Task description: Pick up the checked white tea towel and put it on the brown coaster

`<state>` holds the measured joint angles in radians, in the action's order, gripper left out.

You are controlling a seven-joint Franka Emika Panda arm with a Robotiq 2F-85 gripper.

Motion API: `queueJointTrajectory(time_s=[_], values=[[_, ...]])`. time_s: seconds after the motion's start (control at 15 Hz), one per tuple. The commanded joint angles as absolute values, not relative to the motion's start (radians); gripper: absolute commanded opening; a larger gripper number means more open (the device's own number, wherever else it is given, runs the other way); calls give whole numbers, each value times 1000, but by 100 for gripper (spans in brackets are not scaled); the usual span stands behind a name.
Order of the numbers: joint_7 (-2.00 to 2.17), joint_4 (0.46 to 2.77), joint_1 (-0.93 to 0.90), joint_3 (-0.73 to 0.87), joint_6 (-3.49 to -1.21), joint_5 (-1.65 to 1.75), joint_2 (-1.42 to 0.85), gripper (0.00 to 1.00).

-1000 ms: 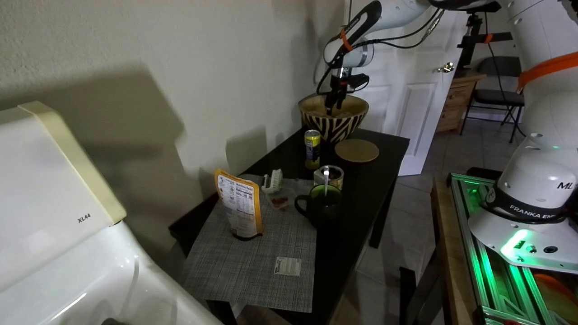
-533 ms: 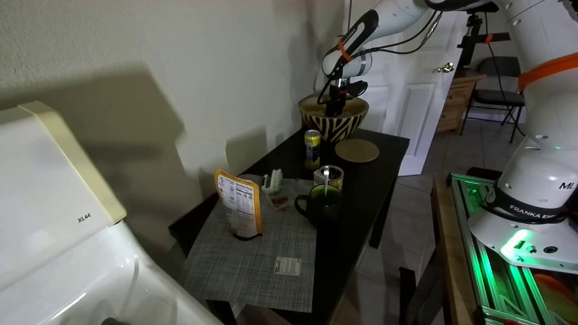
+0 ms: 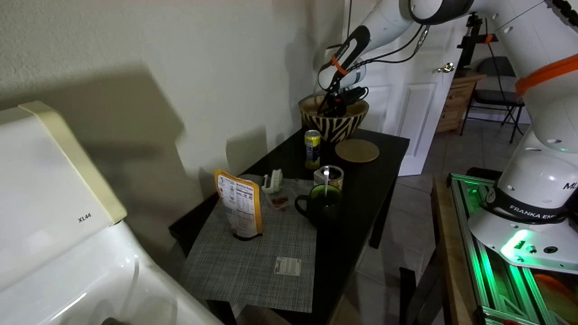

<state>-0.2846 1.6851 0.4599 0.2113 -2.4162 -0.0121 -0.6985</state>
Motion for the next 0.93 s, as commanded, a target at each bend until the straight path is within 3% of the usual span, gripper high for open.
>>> queueJointTrajectory(time_s=[0.0, 0.33, 0.87], values=[[-199, 1673, 438, 268, -2410, 32, -688, 37], [-143, 1666, 423, 327, -2340, 102, -674, 0], [-201, 1853, 420, 324, -2375, 113, -366, 2]])
